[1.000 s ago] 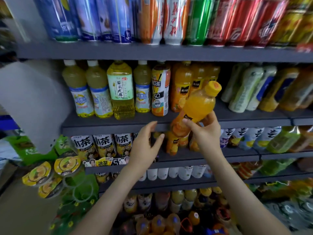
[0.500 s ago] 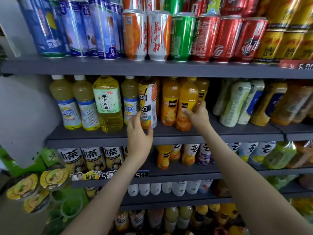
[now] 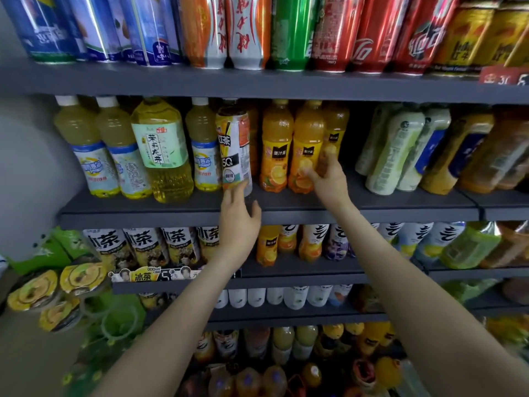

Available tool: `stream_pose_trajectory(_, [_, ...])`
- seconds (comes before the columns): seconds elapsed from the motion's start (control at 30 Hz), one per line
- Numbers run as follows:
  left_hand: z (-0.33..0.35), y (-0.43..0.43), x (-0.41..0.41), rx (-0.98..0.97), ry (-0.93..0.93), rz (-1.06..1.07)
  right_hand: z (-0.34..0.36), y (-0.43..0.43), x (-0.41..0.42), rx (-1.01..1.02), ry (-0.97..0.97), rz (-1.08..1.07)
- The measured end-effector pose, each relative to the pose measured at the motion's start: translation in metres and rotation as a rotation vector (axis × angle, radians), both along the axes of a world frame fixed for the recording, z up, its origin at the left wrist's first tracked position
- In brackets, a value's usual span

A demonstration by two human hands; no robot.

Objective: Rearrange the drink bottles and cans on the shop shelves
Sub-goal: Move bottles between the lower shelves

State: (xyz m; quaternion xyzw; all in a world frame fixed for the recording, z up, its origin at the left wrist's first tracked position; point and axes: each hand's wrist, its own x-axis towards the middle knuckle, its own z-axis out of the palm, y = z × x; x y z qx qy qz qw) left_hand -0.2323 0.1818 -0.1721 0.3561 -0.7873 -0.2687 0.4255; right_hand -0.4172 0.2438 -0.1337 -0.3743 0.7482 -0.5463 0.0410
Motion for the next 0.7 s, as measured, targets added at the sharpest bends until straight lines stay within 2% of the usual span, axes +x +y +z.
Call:
stream_pose_trajectory(0.13, [-0.024,0.031,-0.006,-0.093,-0.005,-0.16,-0.028,0.032,0.024,-0.081,0.152,-0.096])
stream_pose_trajectory(0.3, [-0.066,0.073,-0.038,0.019,-0.105,-0.391,-0.076,0.094,0.032,-0.05,0.194,-0.158])
stream_pose_trajectory(0.4, [-0.089,0.101,-0.059,0.1,-0.217,-0.437,-0.106,0.138,0.015,0.047,0.065,-0.243])
stream_pose_trajectory(0.6, [-0.113,0.147,-0.11,0.213,-0.341,-0.446,-0.146,0.214,-0.068,0.11,-0.383,-0.414])
stream_pose_trajectory(0.7, [-0.121,0.173,-0.155,0.272,-0.326,-0.363,-0.163,0.246,-0.12,0.15,-0.435,-0.413])
